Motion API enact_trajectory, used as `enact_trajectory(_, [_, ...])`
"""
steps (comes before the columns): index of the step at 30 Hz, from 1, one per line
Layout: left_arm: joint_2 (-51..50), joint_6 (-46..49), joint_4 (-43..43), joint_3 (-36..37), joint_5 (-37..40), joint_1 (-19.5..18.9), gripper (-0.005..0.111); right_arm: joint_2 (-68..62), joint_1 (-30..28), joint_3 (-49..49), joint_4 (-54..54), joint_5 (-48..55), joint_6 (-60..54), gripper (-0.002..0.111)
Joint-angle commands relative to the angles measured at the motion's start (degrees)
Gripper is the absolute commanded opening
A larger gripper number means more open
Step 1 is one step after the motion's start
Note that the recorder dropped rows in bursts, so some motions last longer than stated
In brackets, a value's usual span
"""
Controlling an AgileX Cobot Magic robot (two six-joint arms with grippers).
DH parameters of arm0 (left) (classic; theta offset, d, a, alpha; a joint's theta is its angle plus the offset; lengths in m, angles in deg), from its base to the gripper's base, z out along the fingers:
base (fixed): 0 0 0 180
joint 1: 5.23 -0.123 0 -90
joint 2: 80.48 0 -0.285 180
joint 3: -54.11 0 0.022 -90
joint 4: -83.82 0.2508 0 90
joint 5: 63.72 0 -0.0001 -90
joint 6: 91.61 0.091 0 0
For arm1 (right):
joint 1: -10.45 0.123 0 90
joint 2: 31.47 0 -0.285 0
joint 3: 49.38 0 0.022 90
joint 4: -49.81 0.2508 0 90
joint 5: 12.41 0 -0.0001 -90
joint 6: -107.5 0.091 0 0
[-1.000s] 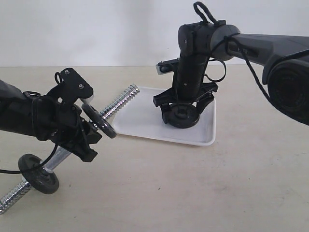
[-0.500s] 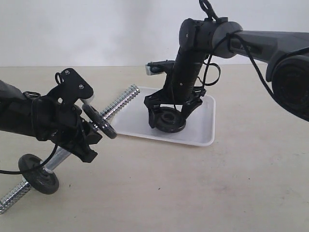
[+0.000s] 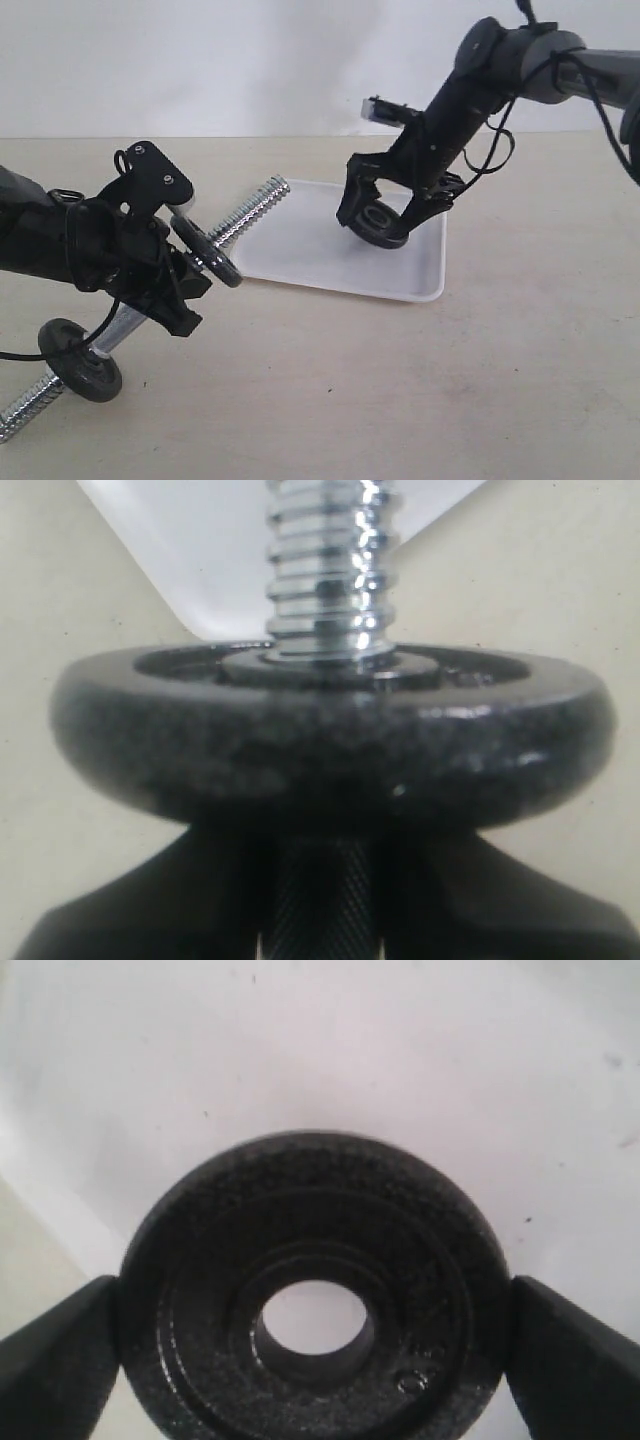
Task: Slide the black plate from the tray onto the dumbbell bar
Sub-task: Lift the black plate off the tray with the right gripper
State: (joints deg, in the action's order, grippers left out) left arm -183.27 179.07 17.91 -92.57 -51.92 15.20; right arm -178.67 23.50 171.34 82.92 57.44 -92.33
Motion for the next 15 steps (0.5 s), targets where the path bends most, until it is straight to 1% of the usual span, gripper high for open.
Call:
enact_trajectory(1, [2.7, 0.0, -2.4, -1.5, -0.7, 0.0, 0.004, 1.9, -4.4, 0.5, 12.6, 0.1, -3.2, 0.0])
enact_trajectory(4, [2.7, 0.0, -2.4, -1.5, -0.6, 0.0, 0.004, 2.4, -5.1, 0.5, 16.4, 0.1, -5.2, 0.0])
enact_trajectory(15, [2.7, 0.4, -2.0, -1.5, -1.5, 0.0, 0.004, 8.0, -5.1, 0.5, 21.7, 0.1, -7.1, 0.0])
